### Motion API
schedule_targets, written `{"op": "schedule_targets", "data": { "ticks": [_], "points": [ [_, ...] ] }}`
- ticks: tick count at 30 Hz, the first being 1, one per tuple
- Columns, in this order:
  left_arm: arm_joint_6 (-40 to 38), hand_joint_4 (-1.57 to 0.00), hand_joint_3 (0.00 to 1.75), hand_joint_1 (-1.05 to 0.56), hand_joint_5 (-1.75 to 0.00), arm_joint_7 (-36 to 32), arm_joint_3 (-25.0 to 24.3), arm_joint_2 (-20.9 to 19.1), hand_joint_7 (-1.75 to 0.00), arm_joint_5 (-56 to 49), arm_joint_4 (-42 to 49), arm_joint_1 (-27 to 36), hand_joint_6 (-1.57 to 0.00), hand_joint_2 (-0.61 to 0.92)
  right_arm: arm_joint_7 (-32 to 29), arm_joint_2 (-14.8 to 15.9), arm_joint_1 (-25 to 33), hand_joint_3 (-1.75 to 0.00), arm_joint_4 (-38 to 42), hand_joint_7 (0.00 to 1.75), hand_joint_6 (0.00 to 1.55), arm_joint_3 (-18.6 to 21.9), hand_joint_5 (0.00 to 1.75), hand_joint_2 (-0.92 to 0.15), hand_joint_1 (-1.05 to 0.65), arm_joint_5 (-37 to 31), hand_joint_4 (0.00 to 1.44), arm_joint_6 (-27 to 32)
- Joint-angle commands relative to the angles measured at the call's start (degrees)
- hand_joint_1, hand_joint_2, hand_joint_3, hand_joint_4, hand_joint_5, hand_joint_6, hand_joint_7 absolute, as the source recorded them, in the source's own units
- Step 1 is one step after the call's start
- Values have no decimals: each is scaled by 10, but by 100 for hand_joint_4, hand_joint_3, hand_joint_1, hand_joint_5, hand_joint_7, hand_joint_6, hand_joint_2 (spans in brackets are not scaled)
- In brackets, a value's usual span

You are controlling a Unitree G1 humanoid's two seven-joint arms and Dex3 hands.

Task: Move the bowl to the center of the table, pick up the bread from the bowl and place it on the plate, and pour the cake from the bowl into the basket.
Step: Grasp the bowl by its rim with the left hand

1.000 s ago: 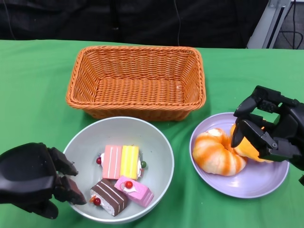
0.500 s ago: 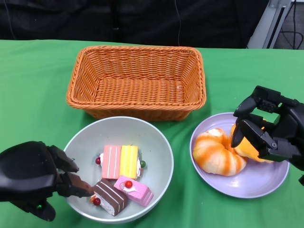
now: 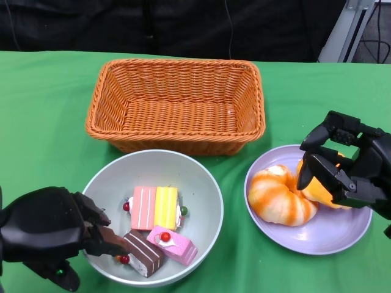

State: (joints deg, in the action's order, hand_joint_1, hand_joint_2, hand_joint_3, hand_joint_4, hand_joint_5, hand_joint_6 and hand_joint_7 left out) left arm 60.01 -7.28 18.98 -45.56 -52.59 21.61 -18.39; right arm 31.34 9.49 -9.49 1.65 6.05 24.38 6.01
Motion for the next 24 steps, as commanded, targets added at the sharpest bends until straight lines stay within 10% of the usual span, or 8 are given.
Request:
{"op": "schedule_targets", "data": {
  "ticks": [1,24],
  "points": [
    [-7,-73,4,-68,-1,2,7,-2,-2,-4,6,-7,-70,92,-4,4,6,-76,-11,125,61,5,158,-60,-28,3,63,3],
    [-30,-83,10,-68,-3,-6,36,22,-3,-6,32,-20,-81,92,-3,4,8,-74,-8,126,61,4,158,-60,-29,0,64,-1]
  ]
}}
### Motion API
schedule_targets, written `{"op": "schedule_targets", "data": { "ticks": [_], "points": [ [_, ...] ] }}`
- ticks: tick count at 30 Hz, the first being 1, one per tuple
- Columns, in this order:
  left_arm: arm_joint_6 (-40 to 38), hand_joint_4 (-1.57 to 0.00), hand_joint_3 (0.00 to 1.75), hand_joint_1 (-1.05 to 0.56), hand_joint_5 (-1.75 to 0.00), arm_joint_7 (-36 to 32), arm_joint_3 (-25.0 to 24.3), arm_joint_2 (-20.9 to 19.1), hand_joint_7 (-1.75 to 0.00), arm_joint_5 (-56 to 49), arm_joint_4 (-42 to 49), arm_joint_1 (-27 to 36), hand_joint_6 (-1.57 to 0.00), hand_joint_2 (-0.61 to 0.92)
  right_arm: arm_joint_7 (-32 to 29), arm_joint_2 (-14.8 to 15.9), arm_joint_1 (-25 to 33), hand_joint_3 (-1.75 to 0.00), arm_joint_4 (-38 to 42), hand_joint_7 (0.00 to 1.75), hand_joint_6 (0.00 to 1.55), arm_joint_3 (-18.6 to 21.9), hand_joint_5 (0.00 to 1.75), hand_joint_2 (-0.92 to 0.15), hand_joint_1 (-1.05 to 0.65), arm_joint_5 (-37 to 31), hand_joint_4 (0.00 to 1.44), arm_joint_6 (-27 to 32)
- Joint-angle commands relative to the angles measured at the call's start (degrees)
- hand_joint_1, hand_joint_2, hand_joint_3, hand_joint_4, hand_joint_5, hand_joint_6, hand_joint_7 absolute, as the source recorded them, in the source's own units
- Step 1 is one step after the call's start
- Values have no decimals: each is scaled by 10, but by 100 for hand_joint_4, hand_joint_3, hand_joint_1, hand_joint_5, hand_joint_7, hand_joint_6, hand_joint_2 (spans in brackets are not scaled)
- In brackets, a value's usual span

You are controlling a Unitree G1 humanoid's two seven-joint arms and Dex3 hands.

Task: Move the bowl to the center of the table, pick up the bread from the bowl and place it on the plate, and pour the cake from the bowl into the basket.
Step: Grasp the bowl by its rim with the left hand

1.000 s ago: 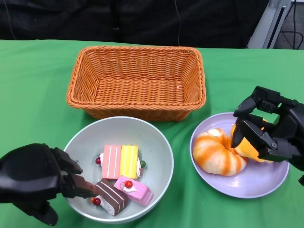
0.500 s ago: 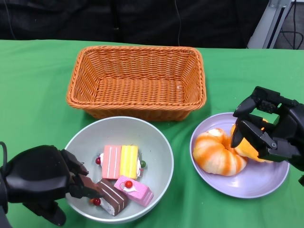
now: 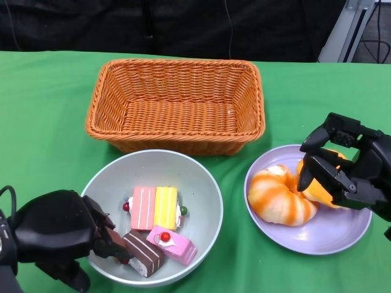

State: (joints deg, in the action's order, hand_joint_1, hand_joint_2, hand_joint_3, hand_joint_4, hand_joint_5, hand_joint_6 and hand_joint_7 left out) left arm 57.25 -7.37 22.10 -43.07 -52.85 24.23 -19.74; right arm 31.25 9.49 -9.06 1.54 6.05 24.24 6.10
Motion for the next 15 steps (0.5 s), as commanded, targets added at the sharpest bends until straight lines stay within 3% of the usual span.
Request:
{"op": "schedule_targets", "data": {
  "ticks": [1,15],
  "points": [
    [-4,-83,10,-68,-3,-5,5,-2,-3,-4,5,-7,-81,92,-2,4,3,-74,-7,126,61,5,158,-61,-28,2,64,-1],
    [-10,-84,10,-68,-2,3,13,8,-3,2,8,-5,-86,92,-3,1,2,-72,-4,123,62,4,157,-62,-27,5,64,4]
  ]
}}
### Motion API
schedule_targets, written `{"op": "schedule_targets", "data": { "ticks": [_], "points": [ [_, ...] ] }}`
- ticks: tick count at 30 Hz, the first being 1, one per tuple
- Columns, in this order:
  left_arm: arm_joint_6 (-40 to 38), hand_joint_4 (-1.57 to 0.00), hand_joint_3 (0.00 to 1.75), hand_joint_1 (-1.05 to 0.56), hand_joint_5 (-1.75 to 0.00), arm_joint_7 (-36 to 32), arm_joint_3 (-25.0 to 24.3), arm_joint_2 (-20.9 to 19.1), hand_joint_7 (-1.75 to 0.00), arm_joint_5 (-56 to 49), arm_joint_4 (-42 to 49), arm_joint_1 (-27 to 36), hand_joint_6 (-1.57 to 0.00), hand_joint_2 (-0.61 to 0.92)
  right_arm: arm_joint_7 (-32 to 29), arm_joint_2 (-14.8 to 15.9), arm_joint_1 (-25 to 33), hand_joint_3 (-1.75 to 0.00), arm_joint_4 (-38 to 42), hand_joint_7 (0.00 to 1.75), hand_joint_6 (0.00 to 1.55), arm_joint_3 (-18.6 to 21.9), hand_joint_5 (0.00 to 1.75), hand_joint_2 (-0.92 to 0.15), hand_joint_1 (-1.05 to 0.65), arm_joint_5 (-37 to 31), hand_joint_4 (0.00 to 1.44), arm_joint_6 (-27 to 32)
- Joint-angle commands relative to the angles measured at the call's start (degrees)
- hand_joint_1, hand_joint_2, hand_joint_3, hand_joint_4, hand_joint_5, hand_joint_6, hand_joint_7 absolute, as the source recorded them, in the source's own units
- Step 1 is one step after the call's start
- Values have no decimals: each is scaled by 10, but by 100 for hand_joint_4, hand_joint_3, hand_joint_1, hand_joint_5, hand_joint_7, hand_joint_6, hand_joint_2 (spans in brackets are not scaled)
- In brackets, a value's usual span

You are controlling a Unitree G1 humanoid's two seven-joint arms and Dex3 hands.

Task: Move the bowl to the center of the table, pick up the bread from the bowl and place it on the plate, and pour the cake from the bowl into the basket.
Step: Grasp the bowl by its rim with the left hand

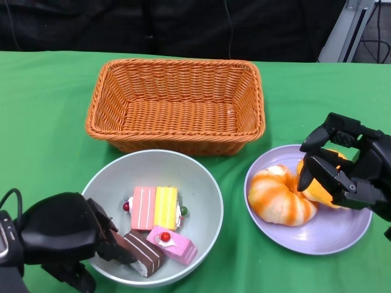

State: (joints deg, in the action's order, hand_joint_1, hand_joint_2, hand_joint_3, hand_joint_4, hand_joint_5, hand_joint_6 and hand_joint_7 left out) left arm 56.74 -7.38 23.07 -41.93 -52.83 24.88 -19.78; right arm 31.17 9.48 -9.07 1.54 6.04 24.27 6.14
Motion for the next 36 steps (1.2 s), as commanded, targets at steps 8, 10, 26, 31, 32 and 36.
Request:
{"op": "schedule_targets", "data": {
  "ticks": [8,10,26,31,32,36],
  "points": [
    [-31,-83,12,-69,0,44,7,3,-2,33,-1,-4,-88,92,-8,0,0,-73,-2,125,62,1,158,-62,-28,-5,64,-6],
    [-42,-80,12,-70,0,56,7,5,-1,40,-2,0,-85,92,-5,-1,-1,-72,1,125,61,4,158,-62,-29,0,64,-7],
    [-100,-69,14,-61,-6,72,-1,-3,-5,29,-44,23,-73,92,-3,-1,-2,-73,2,125,61,5,157,-62,-27,3,63,-6],
    [-87,-81,12,-47,-7,24,4,-1,-6,10,-24,17,-83,92,-5,-2,-3,-74,2,125,61,4,157,-61,-28,2,63,-5],
    [-84,-84,10,-43,-7,17,5,-1,-6,8,-20,15,-85,92,-7,-3,-3,-73,1,125,61,4,157,-61,-28,2,63,-3],
    [-60,-94,3,-32,-6,-22,10,7,-5,7,12,6,-96,90,-5,-4,-2,-74,2,126,61,4,158,-62,-27,1,64,-9]
  ]
}}
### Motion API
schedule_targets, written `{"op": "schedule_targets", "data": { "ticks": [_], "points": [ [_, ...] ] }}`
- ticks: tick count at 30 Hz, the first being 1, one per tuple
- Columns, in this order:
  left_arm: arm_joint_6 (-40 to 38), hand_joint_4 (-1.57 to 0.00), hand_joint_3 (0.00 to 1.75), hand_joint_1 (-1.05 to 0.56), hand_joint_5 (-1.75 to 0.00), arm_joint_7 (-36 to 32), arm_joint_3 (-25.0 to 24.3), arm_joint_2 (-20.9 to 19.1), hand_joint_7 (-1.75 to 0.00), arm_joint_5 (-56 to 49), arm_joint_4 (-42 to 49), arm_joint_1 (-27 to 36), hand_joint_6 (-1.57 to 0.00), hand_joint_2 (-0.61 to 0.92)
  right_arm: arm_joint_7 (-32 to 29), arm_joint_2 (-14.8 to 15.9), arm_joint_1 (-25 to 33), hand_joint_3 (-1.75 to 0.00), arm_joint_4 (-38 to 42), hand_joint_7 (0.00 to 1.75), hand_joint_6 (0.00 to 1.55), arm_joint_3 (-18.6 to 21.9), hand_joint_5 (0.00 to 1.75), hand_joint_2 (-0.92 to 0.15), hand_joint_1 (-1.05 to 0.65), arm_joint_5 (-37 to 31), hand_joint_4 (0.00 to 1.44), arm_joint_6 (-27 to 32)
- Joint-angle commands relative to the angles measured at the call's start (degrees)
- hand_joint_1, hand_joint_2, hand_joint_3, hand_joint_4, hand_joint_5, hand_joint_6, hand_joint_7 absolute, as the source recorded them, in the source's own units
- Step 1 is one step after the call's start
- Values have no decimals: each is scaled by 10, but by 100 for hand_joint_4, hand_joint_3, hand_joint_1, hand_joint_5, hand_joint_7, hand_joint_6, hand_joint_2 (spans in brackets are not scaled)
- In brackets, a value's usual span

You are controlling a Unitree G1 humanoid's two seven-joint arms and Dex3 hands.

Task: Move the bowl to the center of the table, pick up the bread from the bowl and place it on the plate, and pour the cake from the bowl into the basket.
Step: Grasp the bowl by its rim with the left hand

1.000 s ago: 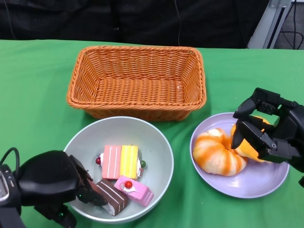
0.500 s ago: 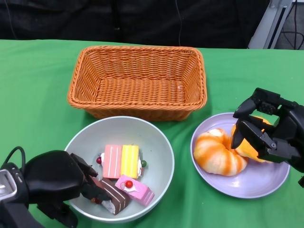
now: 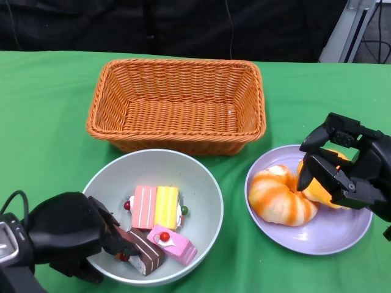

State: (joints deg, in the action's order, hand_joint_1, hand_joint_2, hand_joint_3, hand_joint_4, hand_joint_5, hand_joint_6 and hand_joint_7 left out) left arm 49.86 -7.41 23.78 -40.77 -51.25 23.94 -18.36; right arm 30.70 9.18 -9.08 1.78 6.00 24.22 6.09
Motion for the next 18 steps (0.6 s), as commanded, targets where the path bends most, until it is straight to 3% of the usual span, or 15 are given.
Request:
{"op": "schedule_targets", "data": {
  "ticks": [1,5,6,7,8,9,10,11,15,18],
  "points": [
    [10,-96,2,-30,-6,-31,4,-2,-6,-11,28,-9,-99,90,0,-1,-2,-74,-1,126,61,4,158,-62,-27,2,64,-10],
    [31,-111,0,-21,-7,-92,14,10,-8,-27,74,-22,-118,86,0,0,-1,-76,-2,126,61,5,158,-61,-26,3,64,-10],
    [33,-121,0,-20,-20,-108,17,13,-9,-34,85,-26,-123,88,0,0,-1,-77,-3,126,61,6,157,-61,-26,2,64,-10],
    [35,-111,0,-19,-55,-131,20,16,-11,-42,96,-28,-126,90,-1,0,0,-77,-5,126,61,6,157,-60,-26,2,64,-10],
    [36,-96,5,-17,-101,-149,24,18,-30,-49,104,-30,-122,91,-2,1,1,-78,-6,126,61,6,157,-60,-26,2,64,-10],
    [36,-86,7,-16,-127,-172,27,20,-66,-57,113,-32,-106,91,-2,1,2,-78,-7,127,61,7,158,-60,-27,2,64,-11],
    [36,-77,10,-15,-155,-193,31,22,-113,-65,122,-34,-85,92,-2,1,3,-79,-8,127,61,7,157,-60,-26,2,64,-11],
    [36,-73,9,-14,-167,-209,35,22,-137,-70,128,-37,-74,92,-3,2,3,-80,-9,127,61,7,158,-59,-26,1,64,-11],
    [41,-69,10,-12,-174,-270,42,20,-169,-85,145,-42,-55,88,2,4,4,-81,-8,128,59,8,158,-59,-26,4,63,-11],
    [45,-69,9,-12,-175,-303,47,16,-174,-90,154,-45,-51,87,7,4,2,-80,-2,128,59,8,158,-60,-27,3,63,-16]
  ]
}}
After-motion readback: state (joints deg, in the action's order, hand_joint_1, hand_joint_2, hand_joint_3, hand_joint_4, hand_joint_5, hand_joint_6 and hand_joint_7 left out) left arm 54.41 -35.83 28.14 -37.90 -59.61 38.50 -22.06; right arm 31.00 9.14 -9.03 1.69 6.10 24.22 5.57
